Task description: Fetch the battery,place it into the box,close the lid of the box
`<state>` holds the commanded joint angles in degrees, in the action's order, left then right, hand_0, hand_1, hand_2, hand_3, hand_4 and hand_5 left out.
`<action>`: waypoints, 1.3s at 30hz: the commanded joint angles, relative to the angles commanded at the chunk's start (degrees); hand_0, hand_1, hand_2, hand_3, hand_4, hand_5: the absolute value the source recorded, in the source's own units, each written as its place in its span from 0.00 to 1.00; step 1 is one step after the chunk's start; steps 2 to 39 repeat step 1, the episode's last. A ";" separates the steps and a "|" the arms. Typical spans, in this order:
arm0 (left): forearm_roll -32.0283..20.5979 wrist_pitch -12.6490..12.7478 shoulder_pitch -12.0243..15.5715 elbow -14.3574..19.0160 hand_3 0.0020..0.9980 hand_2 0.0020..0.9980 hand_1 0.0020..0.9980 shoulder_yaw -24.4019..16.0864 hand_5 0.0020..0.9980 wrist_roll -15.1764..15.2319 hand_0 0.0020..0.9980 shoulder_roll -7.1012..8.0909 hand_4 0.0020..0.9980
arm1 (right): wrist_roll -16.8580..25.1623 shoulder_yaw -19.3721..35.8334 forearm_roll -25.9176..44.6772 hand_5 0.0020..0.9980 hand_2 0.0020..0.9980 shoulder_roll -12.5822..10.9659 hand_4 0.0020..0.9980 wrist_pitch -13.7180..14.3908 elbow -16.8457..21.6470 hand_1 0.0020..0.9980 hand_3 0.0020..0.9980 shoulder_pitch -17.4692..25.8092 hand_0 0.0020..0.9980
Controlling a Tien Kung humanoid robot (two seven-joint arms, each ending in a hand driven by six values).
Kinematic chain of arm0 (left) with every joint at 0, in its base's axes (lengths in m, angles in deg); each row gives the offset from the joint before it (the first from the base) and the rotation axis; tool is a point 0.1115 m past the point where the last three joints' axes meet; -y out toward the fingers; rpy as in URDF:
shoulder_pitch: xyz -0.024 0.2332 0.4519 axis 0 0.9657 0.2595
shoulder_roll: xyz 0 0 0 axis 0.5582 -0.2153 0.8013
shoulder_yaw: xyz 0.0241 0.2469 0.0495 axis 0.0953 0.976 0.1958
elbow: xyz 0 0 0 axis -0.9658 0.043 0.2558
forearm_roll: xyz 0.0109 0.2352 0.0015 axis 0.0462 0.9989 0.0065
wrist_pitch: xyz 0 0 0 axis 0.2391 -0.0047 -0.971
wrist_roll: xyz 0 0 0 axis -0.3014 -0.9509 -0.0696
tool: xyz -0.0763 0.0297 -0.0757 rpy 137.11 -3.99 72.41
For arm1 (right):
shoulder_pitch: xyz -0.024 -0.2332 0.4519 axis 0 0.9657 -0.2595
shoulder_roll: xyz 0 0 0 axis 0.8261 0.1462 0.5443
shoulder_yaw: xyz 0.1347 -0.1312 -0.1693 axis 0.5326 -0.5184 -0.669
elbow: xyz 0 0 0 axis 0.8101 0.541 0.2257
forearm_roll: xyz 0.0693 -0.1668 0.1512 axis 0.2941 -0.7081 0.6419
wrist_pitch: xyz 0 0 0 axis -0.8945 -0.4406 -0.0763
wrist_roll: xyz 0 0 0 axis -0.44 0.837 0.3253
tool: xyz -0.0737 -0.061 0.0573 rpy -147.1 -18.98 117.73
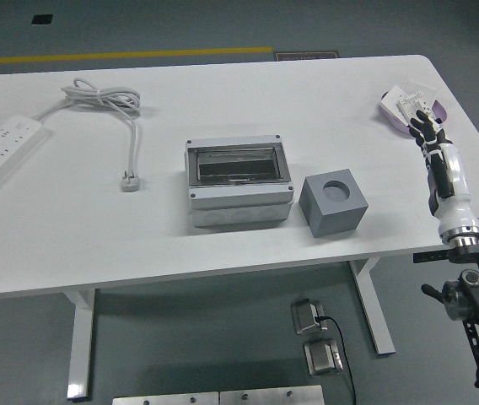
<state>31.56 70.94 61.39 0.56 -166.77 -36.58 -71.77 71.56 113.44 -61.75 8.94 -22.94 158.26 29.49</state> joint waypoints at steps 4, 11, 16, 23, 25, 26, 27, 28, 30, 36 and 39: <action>-0.20 0.32 0.05 0.26 0.66 0.63 0.63 0.24 0.22 0.38 0.64 -0.04 0.72 | 0.00 0.00 -0.02 1.00 0.91 -0.01 1.00 0.00 0.00 0.89 0.91 0.04 1.00; -0.20 0.32 0.05 0.26 0.66 0.63 0.63 0.24 0.22 0.38 0.64 -0.04 0.72 | 0.00 0.00 -0.02 1.00 0.91 -0.01 1.00 0.00 0.00 0.89 0.91 0.04 1.00; -0.20 0.32 0.05 0.26 0.66 0.63 0.63 0.24 0.22 0.38 0.64 -0.04 0.72 | 0.00 0.00 -0.02 1.00 0.91 -0.01 1.00 0.00 0.00 0.89 0.91 0.04 1.00; -0.20 0.32 0.05 0.26 0.66 0.63 0.63 0.24 0.22 0.38 0.64 -0.04 0.72 | 0.00 0.00 -0.02 1.00 0.91 -0.01 1.00 0.00 0.00 0.89 0.91 0.04 1.00; -0.20 0.32 0.05 0.26 0.66 0.63 0.63 0.24 0.22 0.38 0.64 -0.04 0.72 | 0.00 0.00 -0.02 1.00 0.91 -0.01 1.00 0.00 0.00 0.89 0.91 0.04 1.00; -0.20 0.32 0.05 0.26 0.66 0.63 0.63 0.24 0.22 0.38 0.64 -0.04 0.72 | 0.00 0.00 -0.02 1.00 0.91 -0.01 1.00 0.00 0.00 0.89 0.91 0.04 1.00; -0.20 0.32 0.05 0.26 0.66 0.63 0.63 0.24 0.22 0.38 0.64 -0.04 0.72 | 0.00 0.00 -0.02 1.00 0.91 -0.01 1.00 0.00 0.00 0.89 0.91 0.04 1.00; -0.20 0.32 0.05 0.26 0.66 0.63 0.63 0.24 0.22 0.38 0.64 -0.04 0.72 | 0.00 0.00 -0.02 1.00 0.91 -0.01 1.00 0.00 0.00 0.89 0.91 0.04 1.00; -0.20 0.32 0.05 0.26 0.66 0.63 0.63 0.24 0.22 0.38 0.64 -0.04 0.72 | 0.00 0.00 -0.02 1.00 0.91 -0.01 1.00 0.00 0.00 0.89 0.91 0.04 1.00; -0.20 0.32 0.05 0.26 0.66 0.63 0.63 0.24 0.22 0.38 0.64 -0.04 0.72 | 0.00 0.00 -0.02 1.00 0.91 -0.01 1.00 0.00 0.00 0.89 0.91 0.04 1.00; -0.20 0.32 0.05 0.26 0.66 0.63 0.63 0.24 0.22 0.38 0.64 -0.04 0.72 | 0.00 0.00 -0.02 1.00 0.91 -0.01 1.00 0.00 0.00 0.89 0.91 0.04 1.00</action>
